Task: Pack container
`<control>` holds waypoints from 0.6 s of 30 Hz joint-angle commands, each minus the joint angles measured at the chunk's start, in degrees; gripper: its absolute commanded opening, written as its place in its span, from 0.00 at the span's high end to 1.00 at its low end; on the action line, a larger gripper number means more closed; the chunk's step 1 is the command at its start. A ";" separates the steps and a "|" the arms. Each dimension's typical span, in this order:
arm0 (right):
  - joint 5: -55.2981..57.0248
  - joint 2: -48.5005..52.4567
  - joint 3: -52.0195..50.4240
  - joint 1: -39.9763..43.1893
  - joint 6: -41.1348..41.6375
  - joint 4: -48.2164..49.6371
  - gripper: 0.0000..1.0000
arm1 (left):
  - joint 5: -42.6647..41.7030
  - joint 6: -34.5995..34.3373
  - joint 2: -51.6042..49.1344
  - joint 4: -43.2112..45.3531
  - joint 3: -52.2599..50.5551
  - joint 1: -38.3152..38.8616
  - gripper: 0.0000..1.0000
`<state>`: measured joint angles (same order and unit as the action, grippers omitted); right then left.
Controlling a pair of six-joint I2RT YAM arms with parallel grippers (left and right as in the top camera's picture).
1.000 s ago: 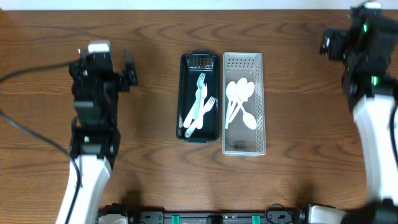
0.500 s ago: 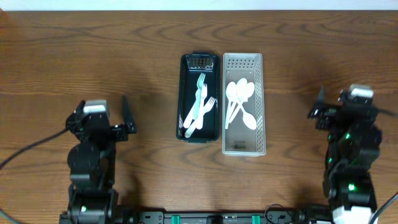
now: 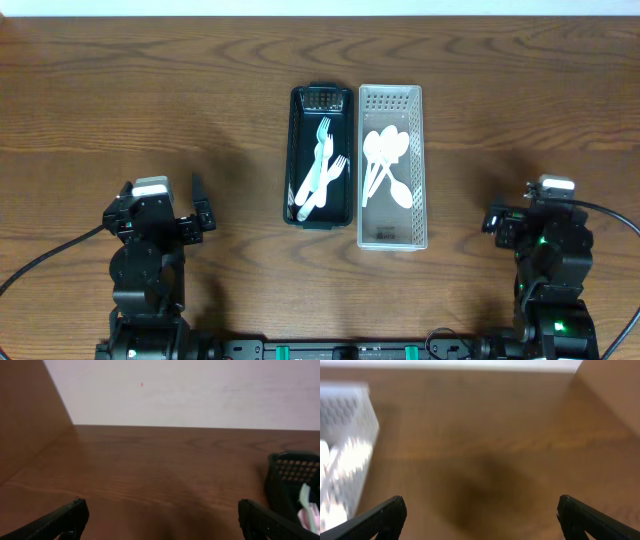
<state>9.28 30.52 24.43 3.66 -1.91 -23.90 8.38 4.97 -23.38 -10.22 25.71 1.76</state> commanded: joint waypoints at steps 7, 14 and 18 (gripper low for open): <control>0.37 -0.15 -0.50 -0.74 0.79 -15.61 0.01 | 2.43 0.79 -0.48 -0.48 -0.26 -0.09 0.02; 0.37 -0.39 -0.50 -0.50 0.79 -23.19 0.01 | 2.43 0.76 -0.48 -0.48 -0.26 -0.09 0.02; 0.37 -2.38 -0.50 -0.98 0.79 -24.74 0.01 | 2.43 0.76 -0.48 -0.48 -0.26 -0.09 0.02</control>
<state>9.28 29.95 24.08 3.66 -1.91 -48.23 9.72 4.97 -23.75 -10.57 25.71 1.76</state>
